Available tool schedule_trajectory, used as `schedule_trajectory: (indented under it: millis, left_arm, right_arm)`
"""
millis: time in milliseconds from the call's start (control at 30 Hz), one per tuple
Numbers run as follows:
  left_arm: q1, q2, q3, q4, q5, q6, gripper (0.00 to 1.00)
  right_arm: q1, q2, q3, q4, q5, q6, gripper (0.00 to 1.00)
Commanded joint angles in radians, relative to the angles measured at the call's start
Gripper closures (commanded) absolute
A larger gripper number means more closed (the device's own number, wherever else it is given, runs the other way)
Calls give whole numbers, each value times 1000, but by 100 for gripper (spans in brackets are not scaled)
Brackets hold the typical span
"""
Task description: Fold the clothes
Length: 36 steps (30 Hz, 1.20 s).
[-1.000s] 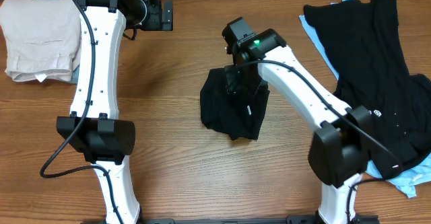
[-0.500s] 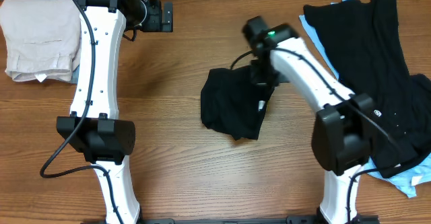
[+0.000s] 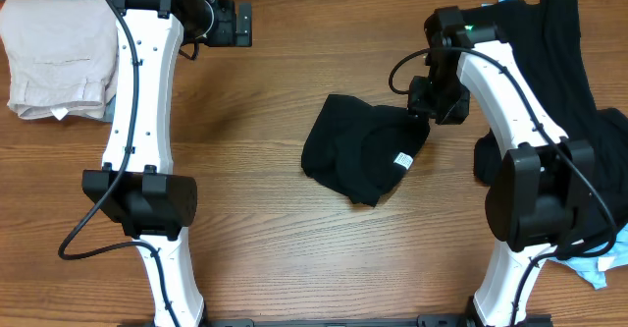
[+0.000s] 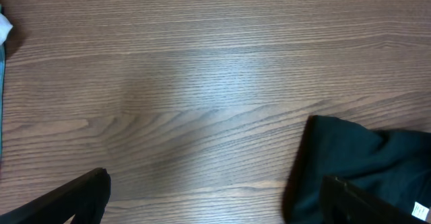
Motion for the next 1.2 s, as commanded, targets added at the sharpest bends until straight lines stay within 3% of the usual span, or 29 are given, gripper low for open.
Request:
schedule_trajectory:
  millis: [0, 133, 567, 667, 700, 767, 867, 1100, 1167]
  left_arm:
    - [1, -3, -6, 4, -4, 24, 0]
    - [1, -3, -6, 4, -4, 23, 0]
    - [1, -3, -6, 3, -4, 24, 0]
    - [1, -3, -6, 3, -6, 25, 0]
    - [1, -3, -6, 2, -6, 31, 0]
    - [1, -3, -6, 0, -6, 31, 0]
    - [1, -3, -6, 0, -6, 32, 0]
    - [1, -2, -6, 0, -6, 39, 0]
    - [1, -2, -6, 1, -6, 39, 0]
  right_arm:
    - [15, -57, 29, 10, -294, -79, 46]
    - [61, -63, 26, 1, -362, -68, 46]
    - [243, -62, -154, 71, -253, 121, 52]
    - [243, -63, -160, 63, -253, 123, 62]
    - [243, -65, -160, 58, -253, 123, 73]
    - [233, -72, -159, 39, -253, 122, 80]
    - [204, -104, -159, -9, -235, 114, 84]
    - [134, -196, -159, -159, -189, 28, 88]
    - [135, -195, -164, -159, -190, 1, 78]
